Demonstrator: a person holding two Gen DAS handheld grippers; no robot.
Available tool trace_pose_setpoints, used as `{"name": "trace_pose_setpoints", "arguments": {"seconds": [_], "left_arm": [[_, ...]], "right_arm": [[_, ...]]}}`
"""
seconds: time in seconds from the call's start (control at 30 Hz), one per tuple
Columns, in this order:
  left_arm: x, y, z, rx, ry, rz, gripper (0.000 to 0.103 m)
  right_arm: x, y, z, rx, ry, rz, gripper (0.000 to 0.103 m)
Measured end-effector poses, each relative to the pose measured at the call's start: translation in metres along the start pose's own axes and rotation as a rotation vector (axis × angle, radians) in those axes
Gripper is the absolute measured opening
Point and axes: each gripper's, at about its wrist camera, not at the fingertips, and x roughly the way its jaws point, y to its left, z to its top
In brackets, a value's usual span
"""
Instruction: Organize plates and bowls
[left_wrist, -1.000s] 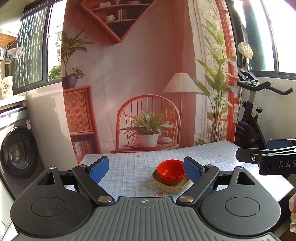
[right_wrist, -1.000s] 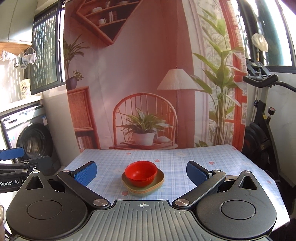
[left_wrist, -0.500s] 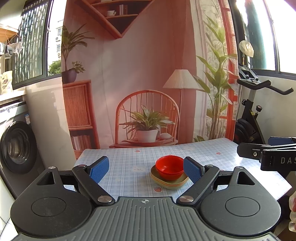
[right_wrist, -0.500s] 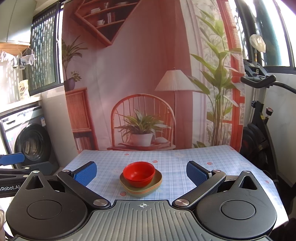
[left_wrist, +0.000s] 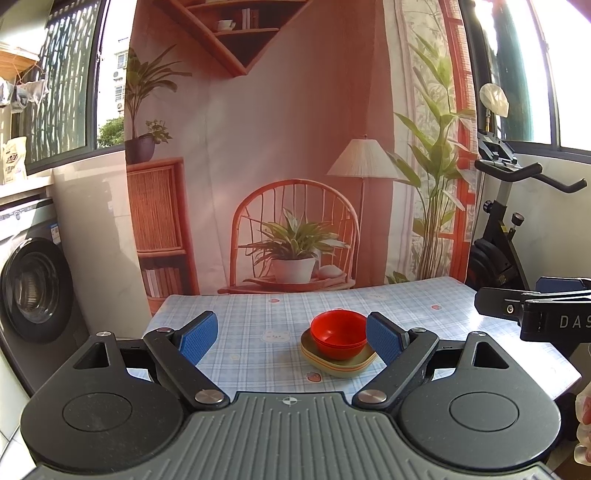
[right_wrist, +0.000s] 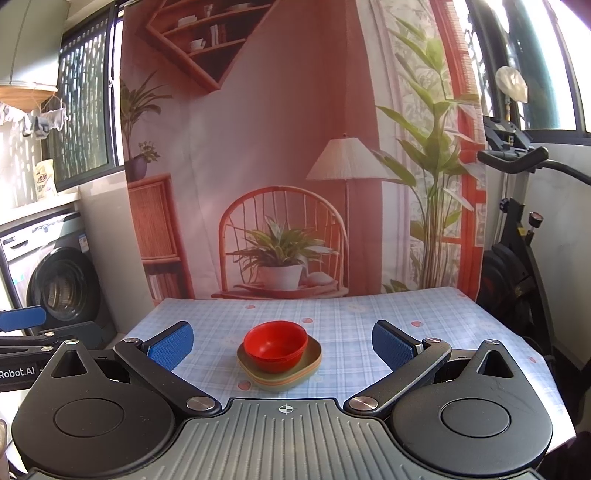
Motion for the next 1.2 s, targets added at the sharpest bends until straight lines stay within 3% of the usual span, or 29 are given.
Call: {"name": "trace_pose_setpoints", "arguments": {"seconds": [1.2], "left_arm": [[0.0012,-0.0011,-0.0014,-0.013,0.01,-0.001,0.089]], "right_arm": [[0.0019,-0.0022,-0.0025,0.005,0.007,0.0,0.103]]}}
